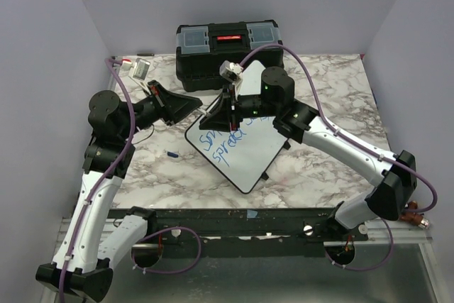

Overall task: Write a sentence on the whiteboard
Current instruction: Pass from the left arm to the right

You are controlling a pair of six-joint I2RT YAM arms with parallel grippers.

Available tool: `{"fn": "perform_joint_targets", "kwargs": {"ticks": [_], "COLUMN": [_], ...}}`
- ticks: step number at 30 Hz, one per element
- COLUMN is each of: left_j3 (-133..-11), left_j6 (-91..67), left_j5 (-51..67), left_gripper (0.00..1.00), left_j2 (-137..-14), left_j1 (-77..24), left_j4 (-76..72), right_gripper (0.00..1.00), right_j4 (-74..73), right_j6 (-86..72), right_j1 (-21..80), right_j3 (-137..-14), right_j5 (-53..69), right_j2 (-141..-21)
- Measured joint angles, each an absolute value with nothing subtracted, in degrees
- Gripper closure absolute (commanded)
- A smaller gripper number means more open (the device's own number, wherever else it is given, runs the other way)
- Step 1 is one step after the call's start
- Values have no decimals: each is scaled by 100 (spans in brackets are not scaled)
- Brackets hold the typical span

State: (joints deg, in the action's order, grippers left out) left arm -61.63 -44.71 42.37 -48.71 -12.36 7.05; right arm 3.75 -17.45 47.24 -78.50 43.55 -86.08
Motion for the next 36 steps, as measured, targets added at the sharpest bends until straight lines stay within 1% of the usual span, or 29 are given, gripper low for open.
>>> {"fn": "perform_joint_targets", "kwargs": {"ticks": [2,4,5,6,7,9,13,15,21,25,27,30,34,36], "left_j3": [-6184,-6204,-6204,-6204,-6195,-6095,-5728,-5494,-4825,-4613,-4539,-4394,-4171,-4141], "left_j6": [-4434,-4480,-4482,-4491,-4521,-4515,-4635,-4744,-5234,-5476,-5564,-5647,-5732,-5769], "left_j5": [4276,4320,4327,4331,4333,4333,4320,4309,4136,3951,3815,3682,3371,3234], "left_gripper": [99,77,56,44,37,31,30,32,42,49,52,54,63,64], "left_j2": [-4884,-4899,-4899,-4899,-4897,-4866,-4737,-4657,-4416,-4362,-4340,-4283,-4117,-4086], "left_j1": [-1236,-1205,-1208,-1208,-1208,-1208,-1208,-1210,-1293,-1439,-1520,-1623,-1632,-1632], "left_j4": [760,810,808,805,773,572,204,-62,-1055,-1625,-1929,-2200,-2523,-2617], "right_gripper": [99,99,99,99,99,99,99,99,99,99,99,99,99,99], "right_j4": [344,336,340,346,379,493,882,1133,1699,1986,2143,2270,2403,2458], "right_j6": [-1684,-1610,-1597,-1601,-1640,-1776,-2233,-2499,-3116,-3402,-3544,-3656,-3756,-3798], "right_j1": [4724,4724,4724,4724,4724,4724,4724,4724,4724,4722,4724,4724,4722,4724], "right_j3": [-7872,-7874,-7874,-7874,-7874,-7872,-7865,-7848,-7738,-7673,-7655,-7631,-7572,-7555], "right_j5": [4488,4574,4624,4639,4654,4650,4569,4471,4230,4139,4136,4136,4139,4143], "right_j2": [-8608,-8608,-8613,-8613,-8615,-8624,-8628,-8628,-8628,-8632,-8661,-8702,-8729,-8733]}}
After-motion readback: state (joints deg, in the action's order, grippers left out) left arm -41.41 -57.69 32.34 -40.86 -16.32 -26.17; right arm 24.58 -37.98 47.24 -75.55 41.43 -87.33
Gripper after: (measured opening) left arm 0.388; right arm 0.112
